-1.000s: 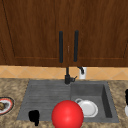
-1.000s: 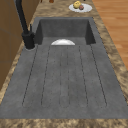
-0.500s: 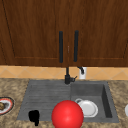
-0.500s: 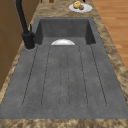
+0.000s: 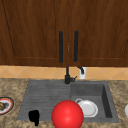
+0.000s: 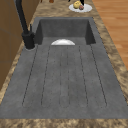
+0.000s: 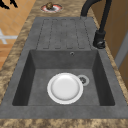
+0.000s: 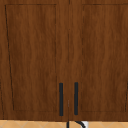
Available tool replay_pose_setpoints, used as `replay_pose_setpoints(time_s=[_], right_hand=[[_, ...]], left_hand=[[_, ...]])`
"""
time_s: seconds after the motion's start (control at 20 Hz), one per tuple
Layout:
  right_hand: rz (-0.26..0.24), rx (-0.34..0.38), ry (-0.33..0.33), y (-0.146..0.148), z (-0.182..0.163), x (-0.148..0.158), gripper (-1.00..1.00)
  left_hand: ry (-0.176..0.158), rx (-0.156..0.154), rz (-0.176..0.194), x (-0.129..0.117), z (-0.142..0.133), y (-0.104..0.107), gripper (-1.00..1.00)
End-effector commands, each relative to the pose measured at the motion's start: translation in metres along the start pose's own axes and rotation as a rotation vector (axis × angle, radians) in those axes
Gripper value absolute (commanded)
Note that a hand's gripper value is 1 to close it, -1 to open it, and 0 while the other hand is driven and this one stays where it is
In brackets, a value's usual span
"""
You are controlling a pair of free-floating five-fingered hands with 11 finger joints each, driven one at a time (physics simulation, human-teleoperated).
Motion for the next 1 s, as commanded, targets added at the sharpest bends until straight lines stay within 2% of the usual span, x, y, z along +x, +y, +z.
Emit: replay_pose_setpoints(time_s=[0.0,0.55,0.75,0.95], right_hand=[[0.021,0.000,-0.082,0.008,-0.015,0.000,-1.00],[0.189,0.185,-0.146,0.001,-0.059,-0.007,-1.00],[0.221,0.220,-0.158,0.002,-0.072,-0.012,-1.00],[0.250,0.261,-0.142,-0.002,-0.073,-0.017,-1.00]], left_hand=[[0.000,0.000,0.000,0.000,0.000,0.000,0.00],[0.000,0.000,0.000,0.000,0.000,0.000,0.00],[0.000,0.000,0.000,0.000,0.000,0.000,0.00],[0.000,0.000,0.000,0.000,0.000,0.000,0.00]])
